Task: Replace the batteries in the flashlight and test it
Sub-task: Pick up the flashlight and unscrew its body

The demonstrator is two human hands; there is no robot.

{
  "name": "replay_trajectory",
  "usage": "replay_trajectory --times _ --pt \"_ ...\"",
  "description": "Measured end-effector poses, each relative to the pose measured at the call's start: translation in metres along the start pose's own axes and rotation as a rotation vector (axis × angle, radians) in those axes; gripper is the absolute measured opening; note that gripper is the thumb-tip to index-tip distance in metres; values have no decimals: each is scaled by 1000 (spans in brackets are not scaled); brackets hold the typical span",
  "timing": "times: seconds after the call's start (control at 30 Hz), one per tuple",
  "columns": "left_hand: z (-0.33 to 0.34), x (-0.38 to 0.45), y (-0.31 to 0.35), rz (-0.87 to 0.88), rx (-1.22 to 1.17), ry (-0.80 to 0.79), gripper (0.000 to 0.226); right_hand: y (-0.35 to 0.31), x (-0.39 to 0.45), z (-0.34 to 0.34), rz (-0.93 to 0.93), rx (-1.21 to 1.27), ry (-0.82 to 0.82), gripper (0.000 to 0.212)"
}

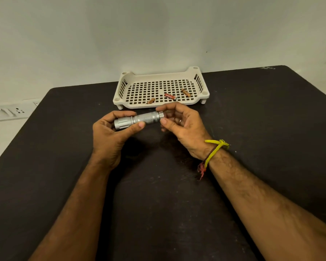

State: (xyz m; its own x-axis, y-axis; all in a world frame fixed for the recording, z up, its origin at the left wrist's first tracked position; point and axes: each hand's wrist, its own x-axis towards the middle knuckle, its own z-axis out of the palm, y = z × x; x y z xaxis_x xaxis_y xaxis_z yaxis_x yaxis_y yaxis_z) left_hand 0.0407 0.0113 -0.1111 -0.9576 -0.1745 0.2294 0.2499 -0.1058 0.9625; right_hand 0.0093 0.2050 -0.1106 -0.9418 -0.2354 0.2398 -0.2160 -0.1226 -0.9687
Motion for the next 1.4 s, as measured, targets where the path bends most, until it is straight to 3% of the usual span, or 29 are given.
replay_trajectory --times 0.17,0.3,0.43,0.57,0.7,0.83,0.97,1.1,1.27,1.4 --pt "0 0 0 -6 3 7 34 1 1 2 87 26 10 8" --pt "1 -1 1 -14 -4 34 36 3 1 -4 9 4 -17 24" --pt "3 -1 2 -21 -36 46 35 4 2 -1 82 53 7 10" --pt "1 0 1 -19 -33 53 36 4 2 -6 22 29 -16 24" --pt "0 0 1 -16 -14 43 36 3 1 -1 84 63 -38 11" --pt "0 0 1 -22 -13 33 35 3 1 -7 12 21 -60 27" --pt "1 0 1 -28 -19 35 34 3 1 -3 83 49 -57 15" --pt "1 0 1 -36 -19 28 34 4 2 -8 18 21 -47 29" --pt "0 1 0 -30 -26 45 35 5 2 -4 95 82 -50 17" --pt "-1 2 -1 -32 -29 44 36 7 3 -8 22 26 -50 33"
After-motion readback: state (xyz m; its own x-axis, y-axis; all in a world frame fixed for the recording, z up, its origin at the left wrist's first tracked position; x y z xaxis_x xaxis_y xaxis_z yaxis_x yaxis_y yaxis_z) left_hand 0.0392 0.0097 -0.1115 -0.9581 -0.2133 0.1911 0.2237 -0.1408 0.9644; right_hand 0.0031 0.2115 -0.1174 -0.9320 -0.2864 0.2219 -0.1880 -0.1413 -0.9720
